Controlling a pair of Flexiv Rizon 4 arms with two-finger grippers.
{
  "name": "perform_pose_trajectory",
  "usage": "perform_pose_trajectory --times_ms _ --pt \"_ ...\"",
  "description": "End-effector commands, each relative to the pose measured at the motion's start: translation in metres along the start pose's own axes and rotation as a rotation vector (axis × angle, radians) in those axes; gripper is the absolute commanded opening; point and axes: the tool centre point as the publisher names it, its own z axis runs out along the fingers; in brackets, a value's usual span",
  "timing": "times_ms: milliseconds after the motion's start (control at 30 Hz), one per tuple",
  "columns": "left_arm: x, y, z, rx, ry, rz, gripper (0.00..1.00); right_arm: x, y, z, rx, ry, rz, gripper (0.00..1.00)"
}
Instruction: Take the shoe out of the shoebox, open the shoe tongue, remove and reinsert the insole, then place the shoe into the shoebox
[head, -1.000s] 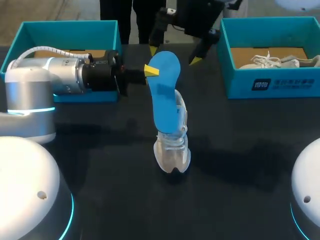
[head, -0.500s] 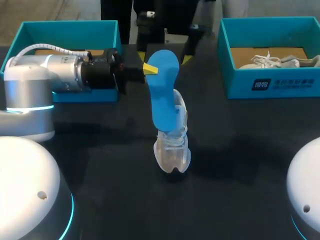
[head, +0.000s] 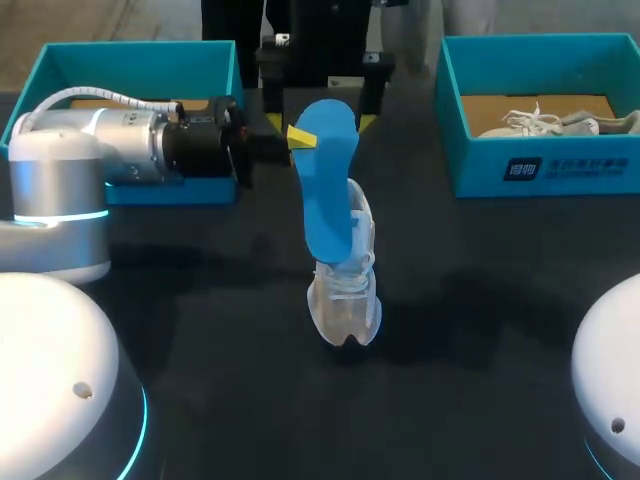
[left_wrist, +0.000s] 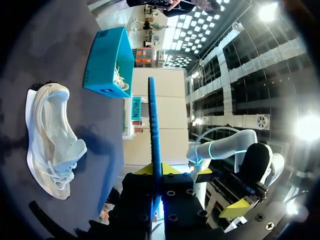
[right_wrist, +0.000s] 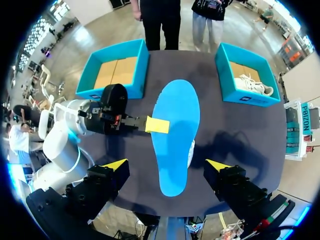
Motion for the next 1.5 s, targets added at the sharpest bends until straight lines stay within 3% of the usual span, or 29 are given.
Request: perform_pose_trajectory --times_ms 33,833,1200,1500 --pt "0.0 0.0 0.0 -0.003 -0.002 0.0 0.0 0.001 0.0 0.0 0.0 -0.001 0.0 1.0" --pt "-0.001 0.006 0.0 -0.013 -0.004 0.001 0.0 -0.001 -0.001 0.001 -0.003 0.005 0.008 1.0" --pt "-0.002 0.005 -0.005 -0.005 0.0 -0.002 0.0 -0.012 -0.006 0.0 -0.063 0.109 0.062 1.0" --pt "-0.003 0.008 -0.008 -0.004 0.001 -0.008 0.0 -0.033 -0.011 -0.001 -0.112 0.281 0.07 1.0"
